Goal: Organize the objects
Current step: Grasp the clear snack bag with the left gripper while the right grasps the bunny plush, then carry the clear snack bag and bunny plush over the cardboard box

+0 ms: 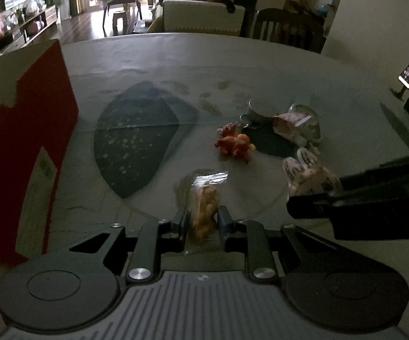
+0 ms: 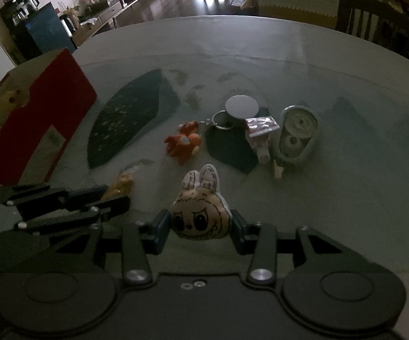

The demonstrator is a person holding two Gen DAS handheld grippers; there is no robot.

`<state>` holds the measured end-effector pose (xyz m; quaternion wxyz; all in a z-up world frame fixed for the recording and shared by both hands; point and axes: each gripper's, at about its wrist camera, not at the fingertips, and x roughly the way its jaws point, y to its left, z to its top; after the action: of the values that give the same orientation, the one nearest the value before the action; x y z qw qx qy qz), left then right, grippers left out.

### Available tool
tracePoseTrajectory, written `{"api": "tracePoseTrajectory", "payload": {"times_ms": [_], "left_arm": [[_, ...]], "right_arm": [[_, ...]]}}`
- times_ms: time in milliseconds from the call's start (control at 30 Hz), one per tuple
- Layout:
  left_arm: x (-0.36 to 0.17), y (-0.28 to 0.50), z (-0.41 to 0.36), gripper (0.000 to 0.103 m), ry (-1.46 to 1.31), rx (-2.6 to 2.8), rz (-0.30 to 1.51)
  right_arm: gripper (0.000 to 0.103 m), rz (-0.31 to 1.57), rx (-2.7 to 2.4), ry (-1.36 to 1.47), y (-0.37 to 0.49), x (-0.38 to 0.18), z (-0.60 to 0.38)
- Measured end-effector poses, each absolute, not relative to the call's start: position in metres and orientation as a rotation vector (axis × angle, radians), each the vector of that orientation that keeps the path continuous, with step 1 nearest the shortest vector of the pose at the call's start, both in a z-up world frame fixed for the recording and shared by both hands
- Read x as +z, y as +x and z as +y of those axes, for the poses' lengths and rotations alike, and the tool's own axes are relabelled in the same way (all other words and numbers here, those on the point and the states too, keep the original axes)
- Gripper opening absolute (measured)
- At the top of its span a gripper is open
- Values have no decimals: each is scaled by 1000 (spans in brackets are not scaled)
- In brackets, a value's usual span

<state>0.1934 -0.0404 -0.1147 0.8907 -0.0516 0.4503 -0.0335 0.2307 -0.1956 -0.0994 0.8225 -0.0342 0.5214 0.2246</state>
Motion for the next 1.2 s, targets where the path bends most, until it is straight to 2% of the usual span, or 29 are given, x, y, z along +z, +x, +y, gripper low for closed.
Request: {"api": "tracePoseTrajectory", "payload": {"times_ms": [633, 1200], "left_arm": [[-52, 139, -9, 21, -193, -170, 864], [-7, 108, 79, 21, -213, -150, 782]], "right_arm": [[43, 1064, 510, 3, 163, -46, -185], [43, 976, 568, -37, 141, 2, -103]]}}
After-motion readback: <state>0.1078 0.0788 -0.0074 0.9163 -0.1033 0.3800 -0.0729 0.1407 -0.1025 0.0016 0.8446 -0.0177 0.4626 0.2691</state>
